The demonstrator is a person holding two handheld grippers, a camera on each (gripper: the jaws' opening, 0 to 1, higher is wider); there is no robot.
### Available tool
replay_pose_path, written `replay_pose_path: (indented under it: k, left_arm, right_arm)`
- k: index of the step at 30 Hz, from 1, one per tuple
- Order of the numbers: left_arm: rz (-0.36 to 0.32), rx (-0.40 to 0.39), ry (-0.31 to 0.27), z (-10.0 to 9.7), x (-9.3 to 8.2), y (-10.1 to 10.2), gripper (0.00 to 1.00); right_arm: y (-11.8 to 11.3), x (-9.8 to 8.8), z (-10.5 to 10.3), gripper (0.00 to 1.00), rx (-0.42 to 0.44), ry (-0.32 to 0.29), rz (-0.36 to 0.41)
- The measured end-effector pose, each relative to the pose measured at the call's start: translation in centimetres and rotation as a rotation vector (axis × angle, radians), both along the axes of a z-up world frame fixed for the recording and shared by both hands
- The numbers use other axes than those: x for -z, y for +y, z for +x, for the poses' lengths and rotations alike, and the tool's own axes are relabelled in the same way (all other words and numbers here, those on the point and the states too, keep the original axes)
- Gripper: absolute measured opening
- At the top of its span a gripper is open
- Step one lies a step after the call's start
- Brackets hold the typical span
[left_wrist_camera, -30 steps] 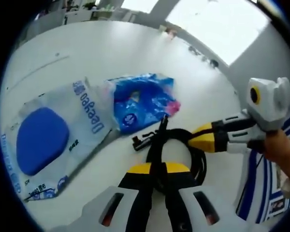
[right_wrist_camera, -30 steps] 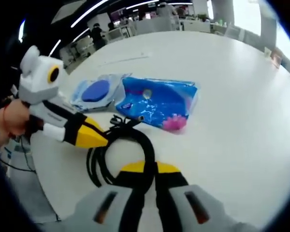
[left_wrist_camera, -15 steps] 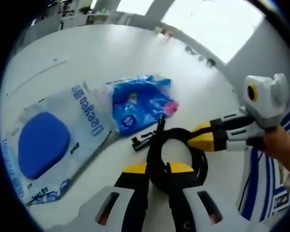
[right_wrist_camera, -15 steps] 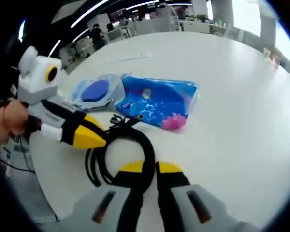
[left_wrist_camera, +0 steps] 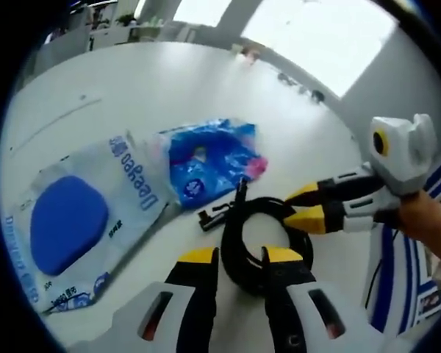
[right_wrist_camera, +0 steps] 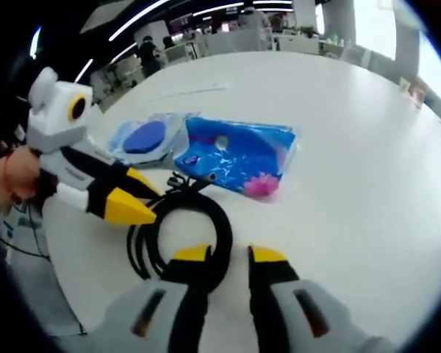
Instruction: Arrange the tabletop items into an orderly group along one side of the table until the central work area is clear of visible clutter.
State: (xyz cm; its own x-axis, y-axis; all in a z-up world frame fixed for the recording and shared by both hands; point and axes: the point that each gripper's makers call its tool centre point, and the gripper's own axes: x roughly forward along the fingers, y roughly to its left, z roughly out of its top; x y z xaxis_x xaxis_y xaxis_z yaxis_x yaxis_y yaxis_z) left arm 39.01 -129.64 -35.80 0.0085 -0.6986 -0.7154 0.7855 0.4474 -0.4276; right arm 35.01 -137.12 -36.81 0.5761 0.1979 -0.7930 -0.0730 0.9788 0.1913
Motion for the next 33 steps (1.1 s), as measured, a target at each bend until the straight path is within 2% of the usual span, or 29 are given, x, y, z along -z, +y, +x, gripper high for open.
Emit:
replay_pose_path:
  k: [10,19,33]
  left_arm:
    - [-0.023,0.009,-0.001,-0.2,-0.5,0.0,0.31]
    - [-0.060,0.043,-0.030,-0.5,-1.5,0.1,0.43]
    - [-0.098,0.098,-0.073,-0.8,-2.9,0.7,0.68]
  right_arm:
    - [0.1,-0.5,0.2,0.24,-0.009,-0.027,-0.007]
    - [-0.2,-1.3,0.4,0.27,-0.003,-0.048,-0.015]
    - [0.3,-2.9,0.7,0.36,-0.017,-0.094,-0.012]
